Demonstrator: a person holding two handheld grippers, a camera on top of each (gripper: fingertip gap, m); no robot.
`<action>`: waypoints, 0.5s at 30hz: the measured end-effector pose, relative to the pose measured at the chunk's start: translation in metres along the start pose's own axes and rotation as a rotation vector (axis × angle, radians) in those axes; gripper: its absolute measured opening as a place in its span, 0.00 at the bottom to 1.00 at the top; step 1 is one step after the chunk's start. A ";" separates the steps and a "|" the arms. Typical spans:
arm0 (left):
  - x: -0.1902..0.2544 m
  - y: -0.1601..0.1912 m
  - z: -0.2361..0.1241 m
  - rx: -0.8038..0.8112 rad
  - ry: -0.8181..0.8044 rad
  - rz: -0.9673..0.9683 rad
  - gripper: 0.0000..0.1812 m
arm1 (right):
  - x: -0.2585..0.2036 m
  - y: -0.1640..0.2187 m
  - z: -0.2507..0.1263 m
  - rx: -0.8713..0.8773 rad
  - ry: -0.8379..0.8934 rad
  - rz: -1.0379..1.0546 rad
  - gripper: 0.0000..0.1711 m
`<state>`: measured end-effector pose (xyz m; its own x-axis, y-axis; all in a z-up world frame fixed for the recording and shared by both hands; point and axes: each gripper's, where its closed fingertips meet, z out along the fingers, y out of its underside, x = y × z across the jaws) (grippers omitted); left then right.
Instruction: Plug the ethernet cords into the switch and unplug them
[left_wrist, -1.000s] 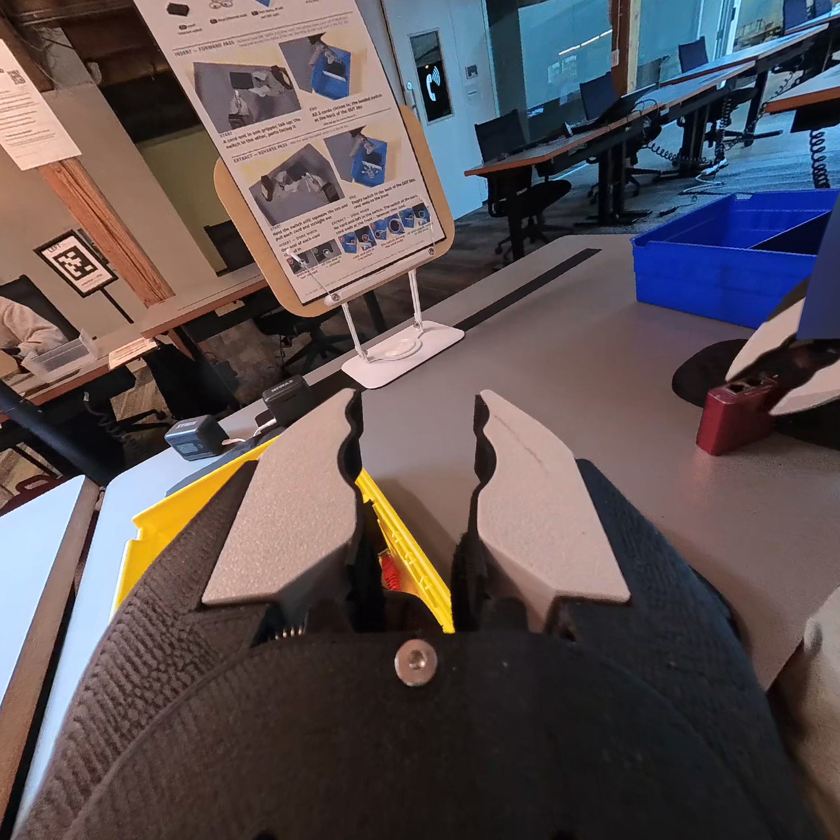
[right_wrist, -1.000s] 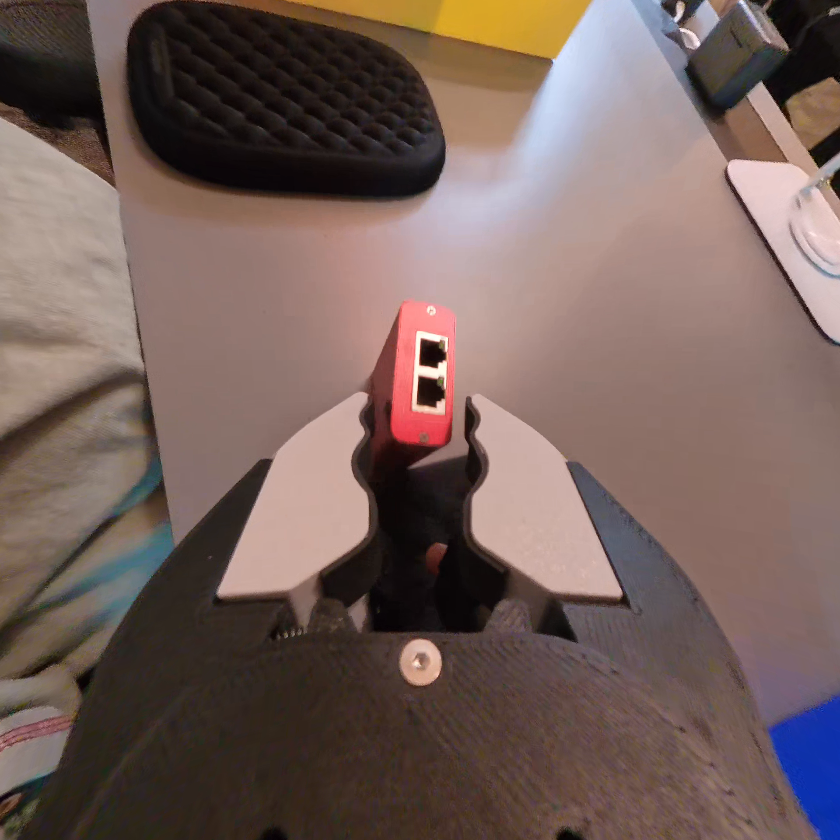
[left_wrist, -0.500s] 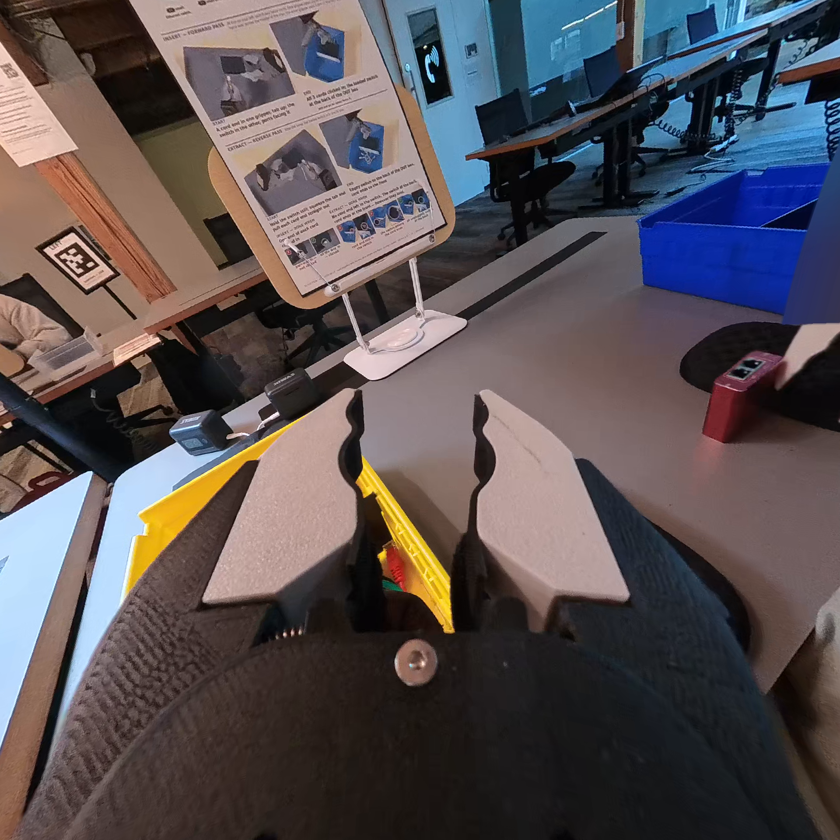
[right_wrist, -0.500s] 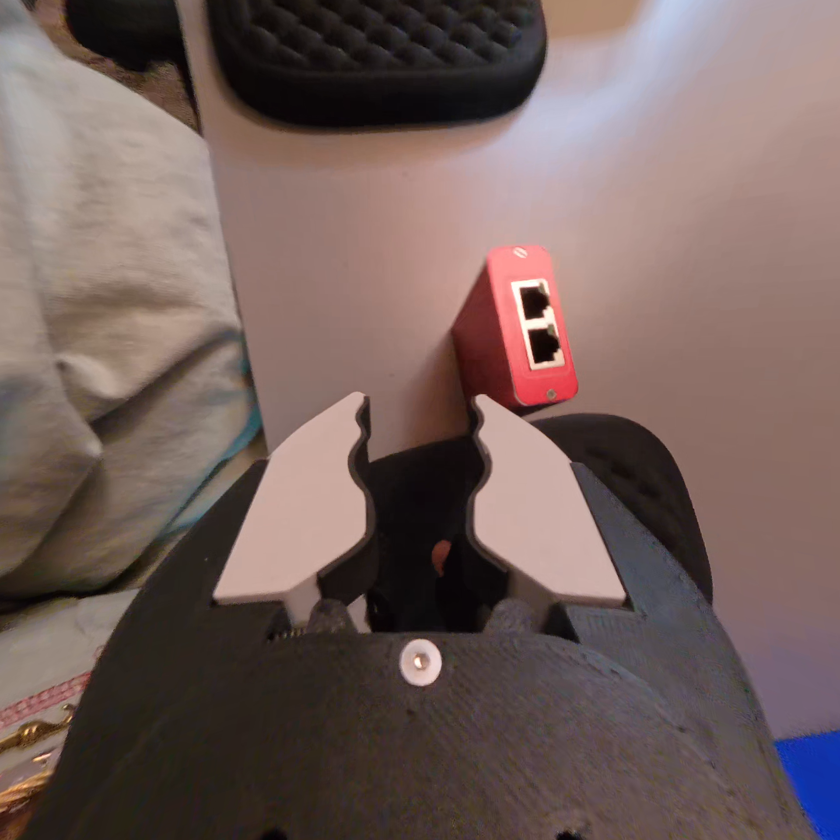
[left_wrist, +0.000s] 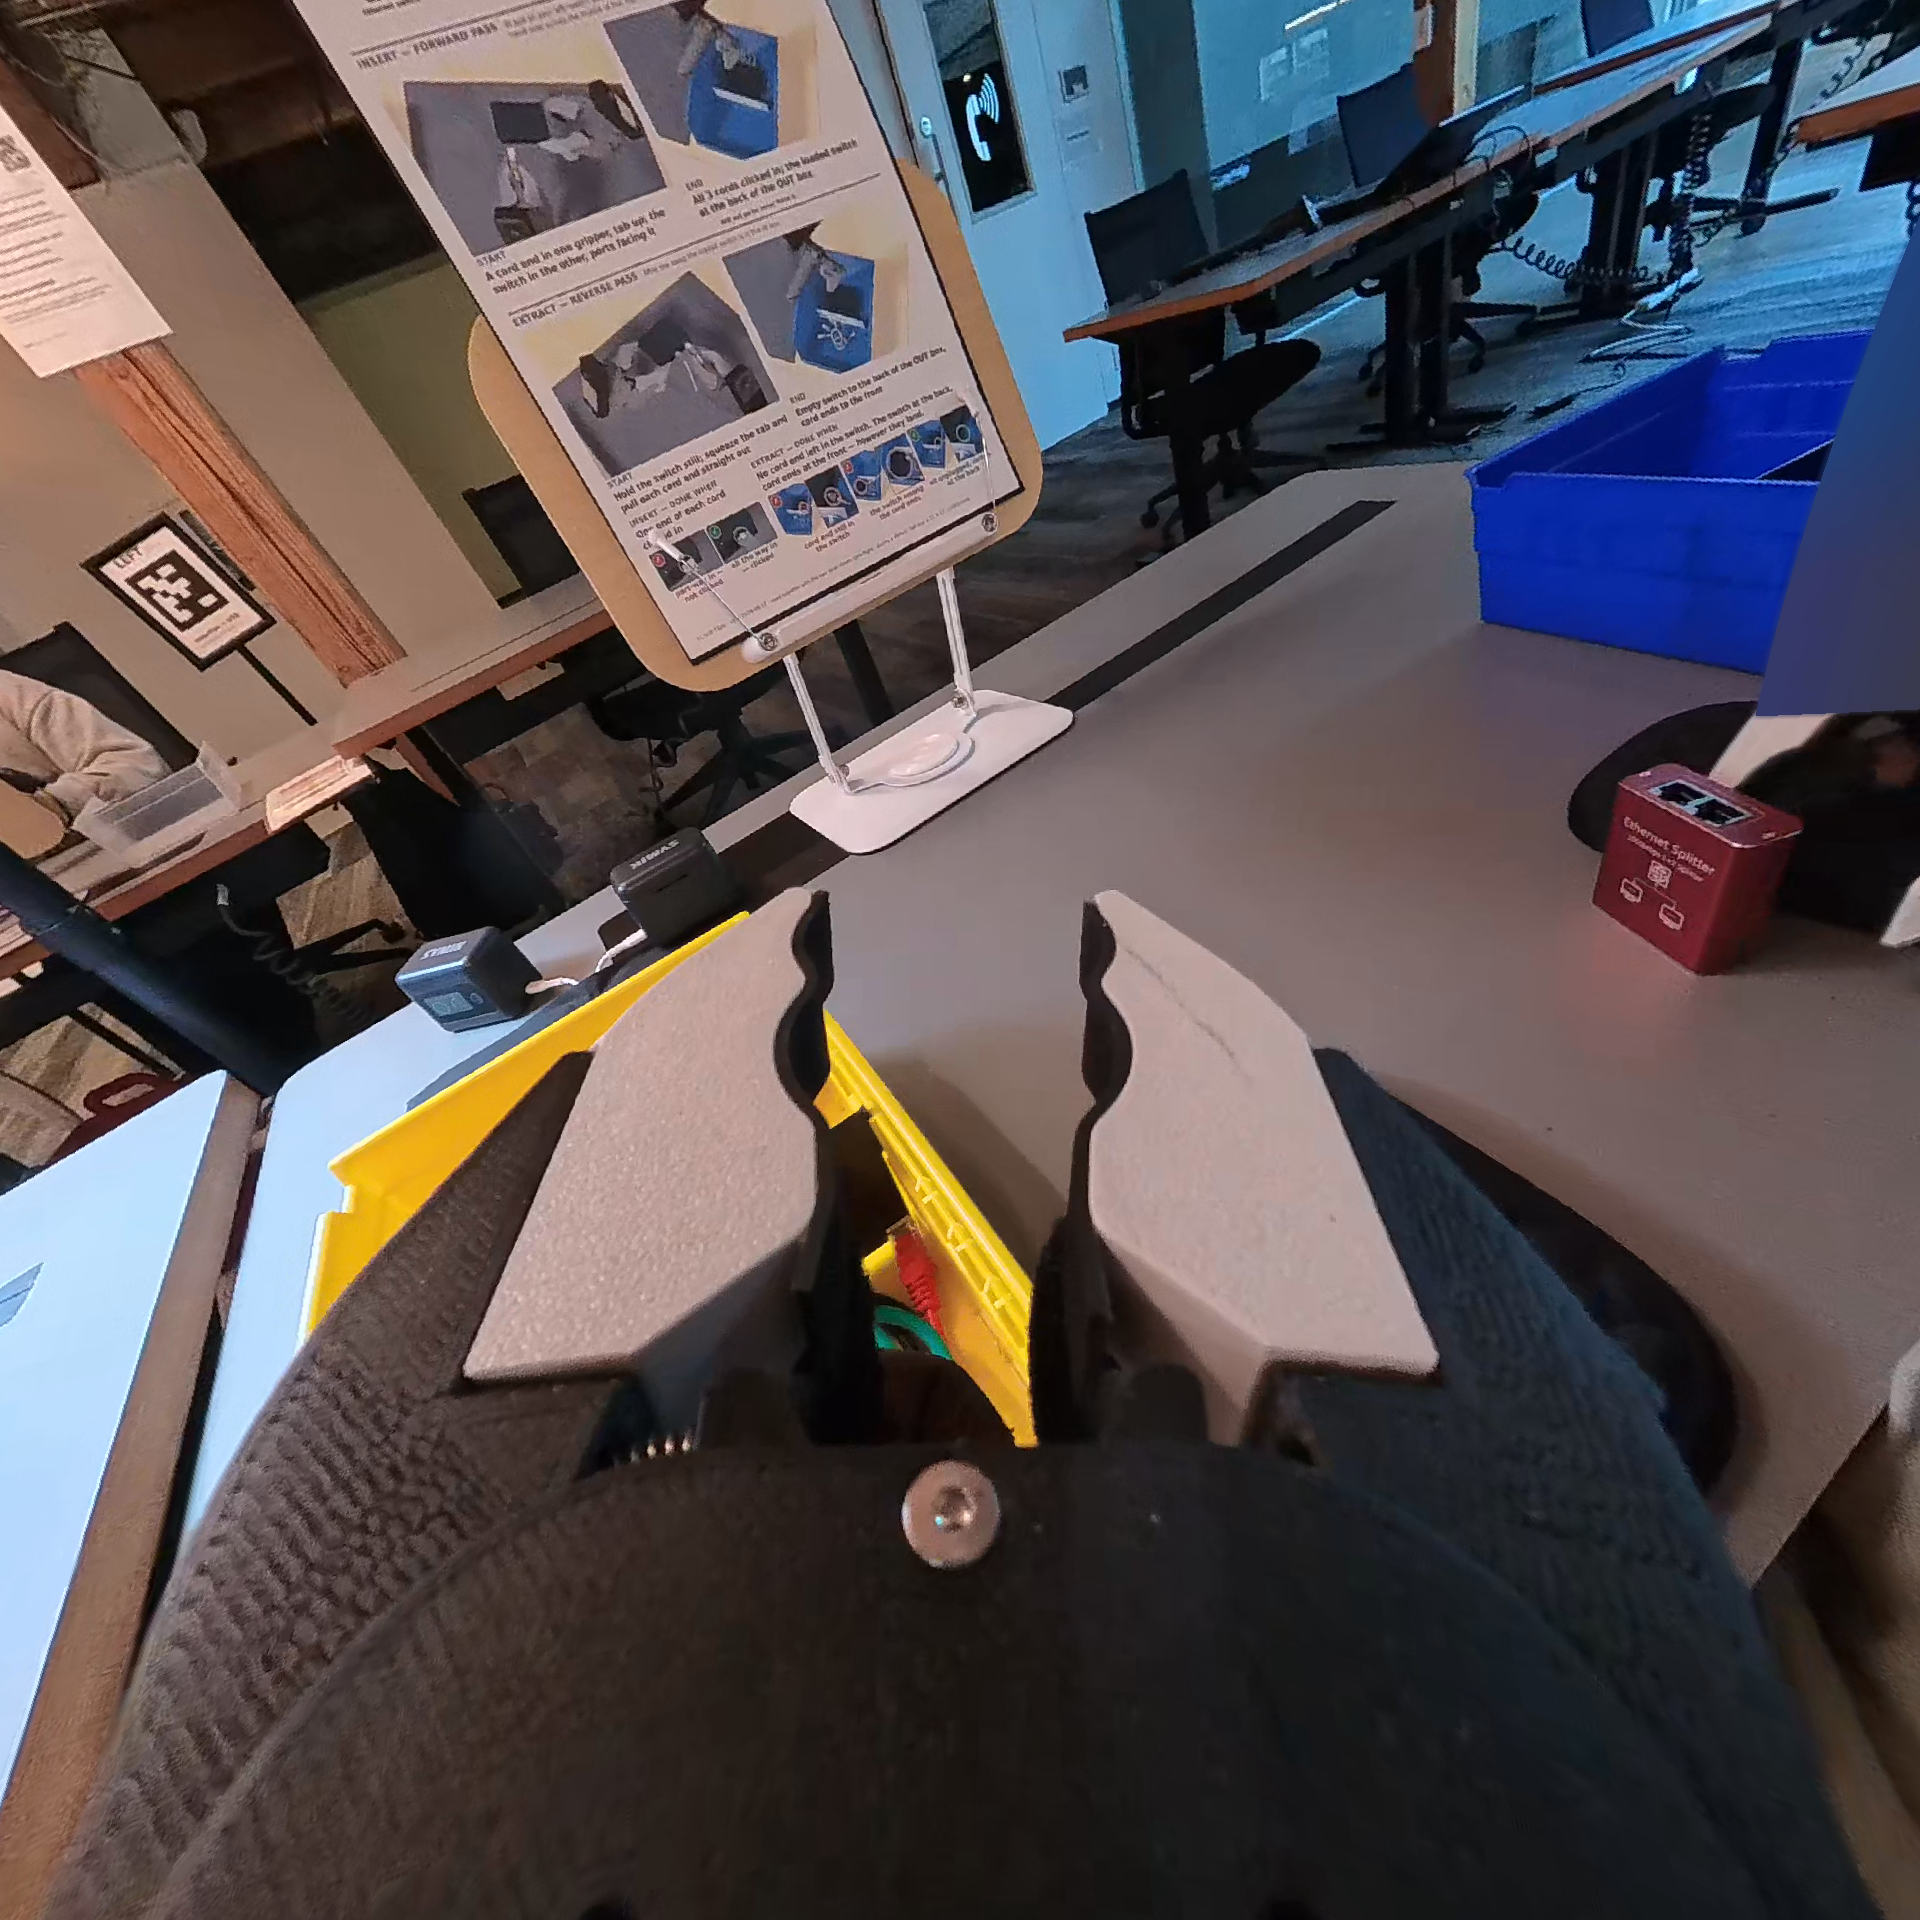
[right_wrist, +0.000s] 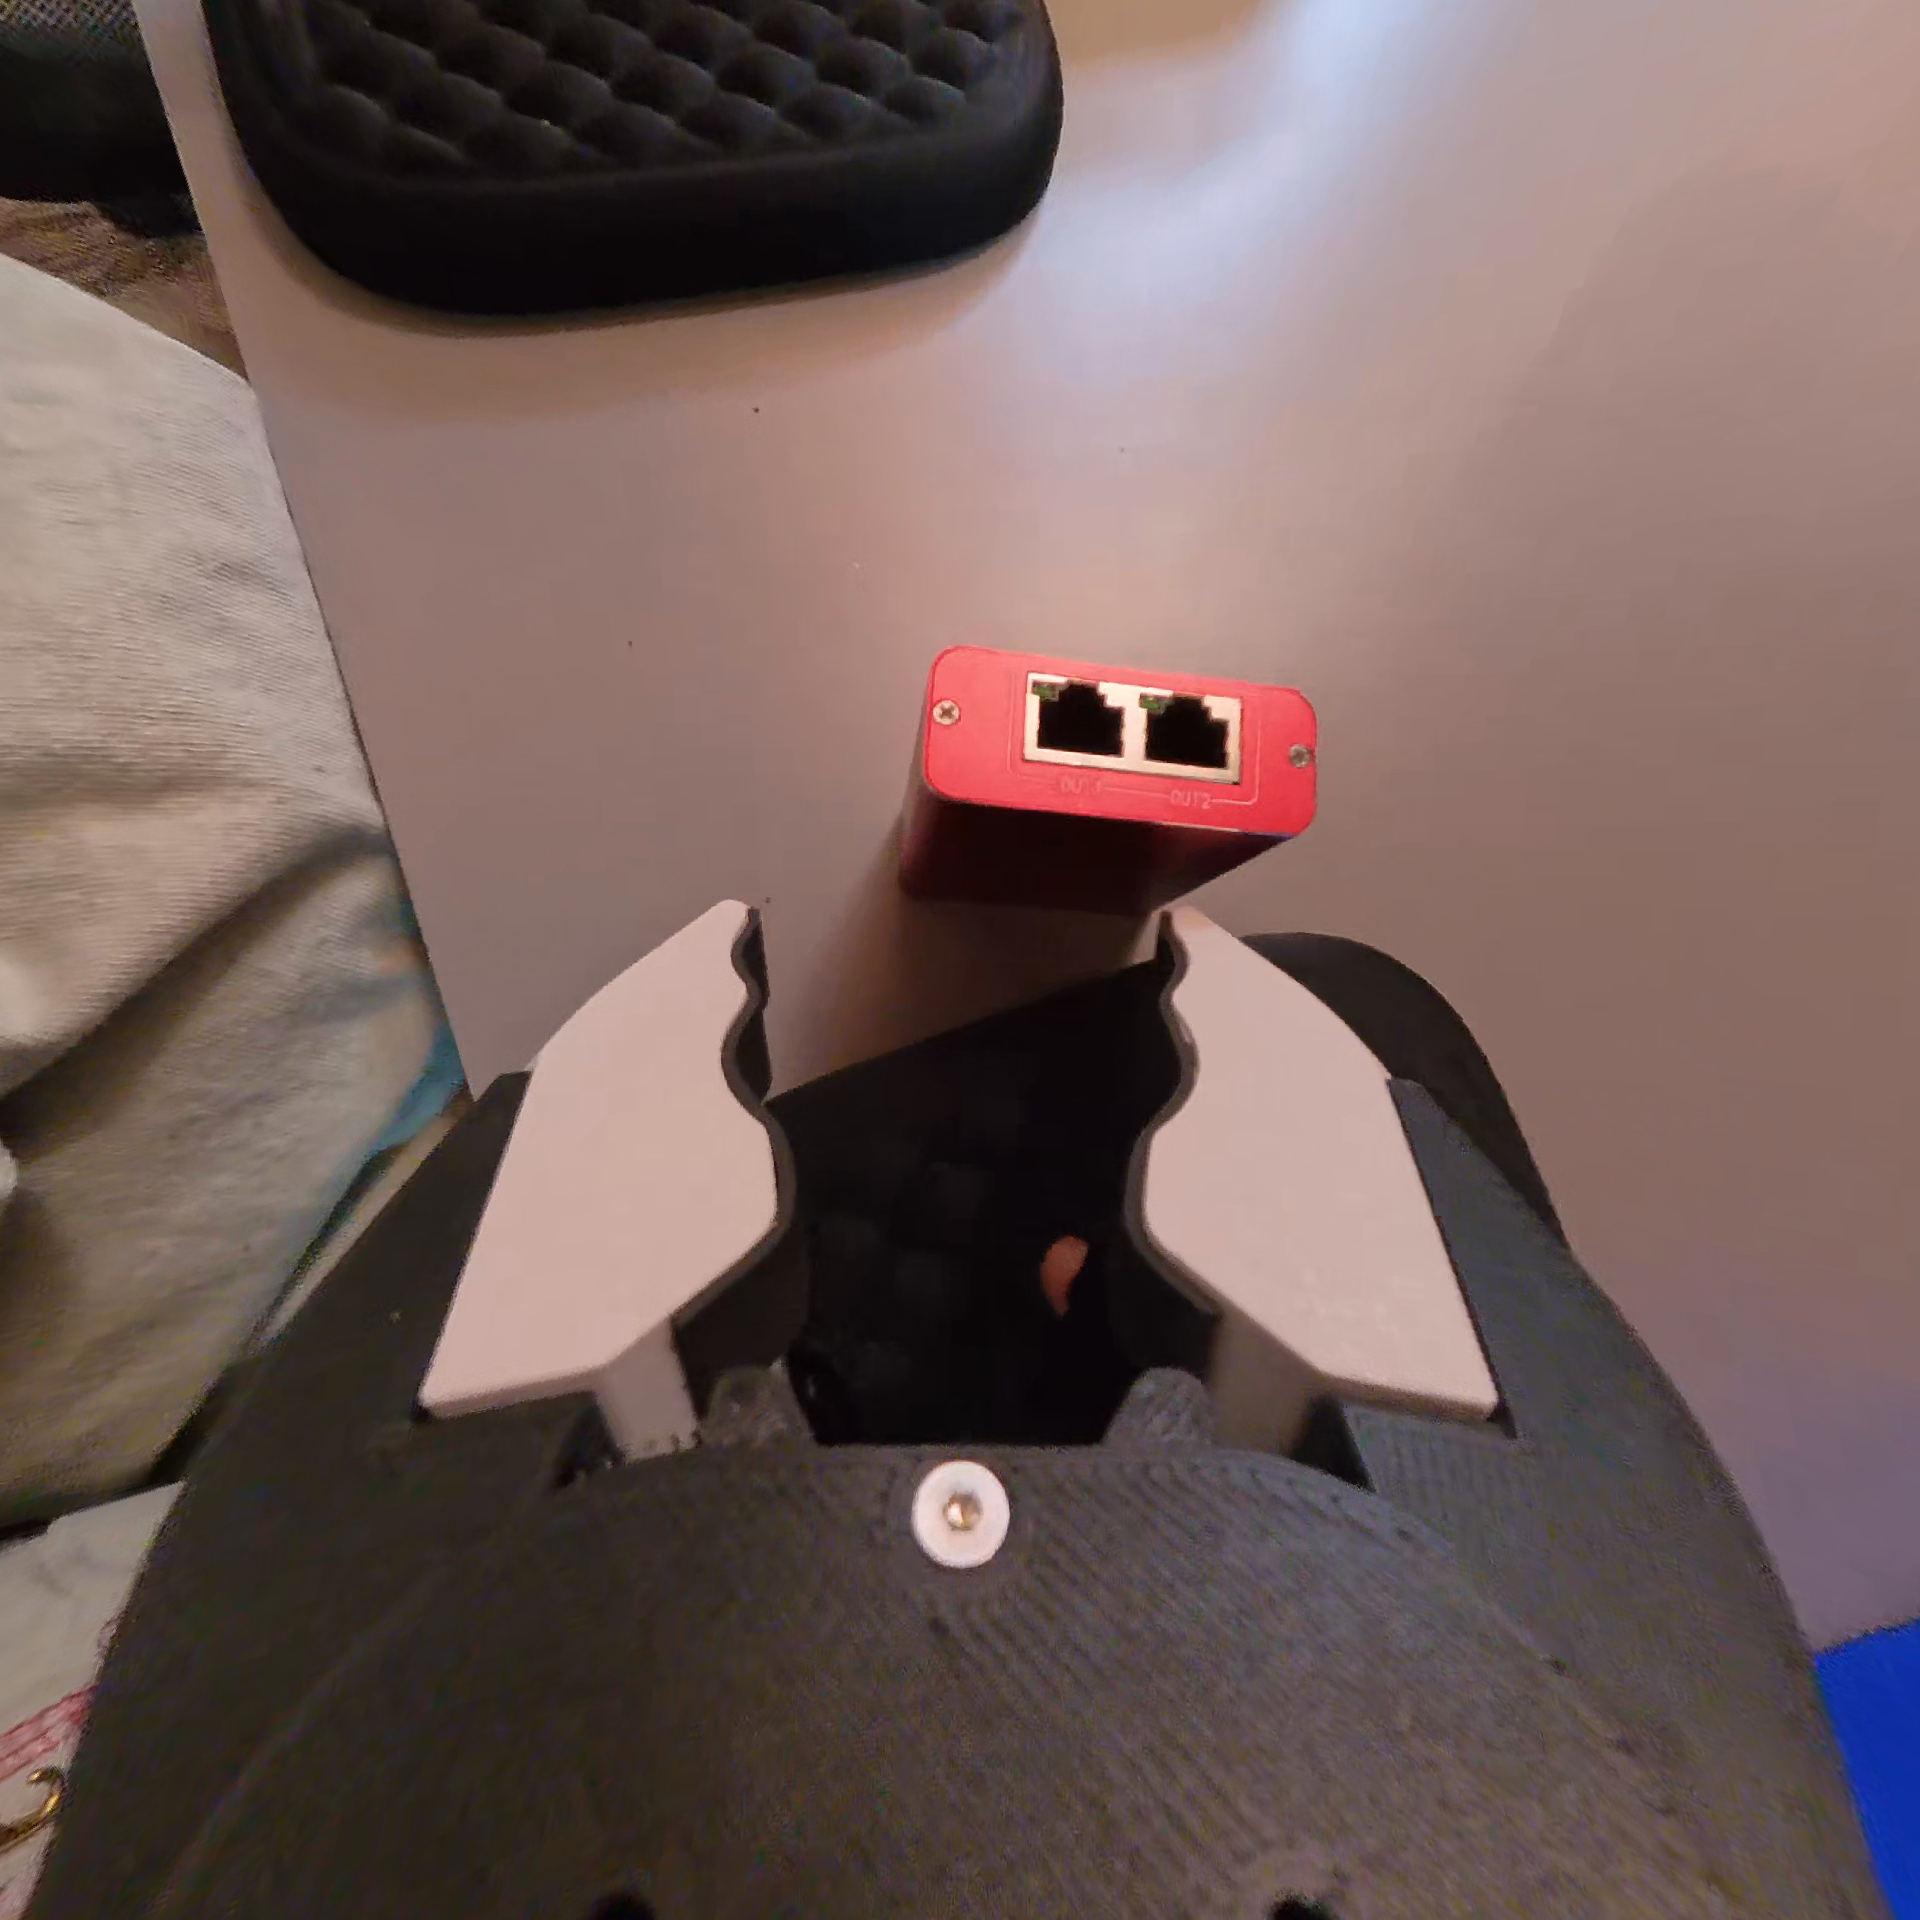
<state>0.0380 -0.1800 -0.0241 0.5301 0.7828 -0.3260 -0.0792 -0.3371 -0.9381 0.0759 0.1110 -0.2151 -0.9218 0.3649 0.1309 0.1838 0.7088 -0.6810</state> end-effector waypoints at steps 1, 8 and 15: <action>-0.001 0.000 -0.001 0.001 -0.003 0.002 0.26 | 0.002 -0.003 -0.001 0.020 0.008 -0.003 0.45; -0.002 -0.001 -0.002 0.006 -0.007 0.001 0.25 | 0.020 -0.036 0.006 0.193 0.074 0.111 0.65; -0.006 0.003 -0.005 -0.004 -0.018 0.007 0.25 | 0.022 -0.026 0.019 0.152 0.076 0.019 0.51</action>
<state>0.0388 -0.1884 -0.0247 0.5147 0.7895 -0.3343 -0.0795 -0.3442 -0.9355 0.0441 0.0890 -0.2084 -0.8890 0.4263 0.1673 0.1422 0.6042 -0.7841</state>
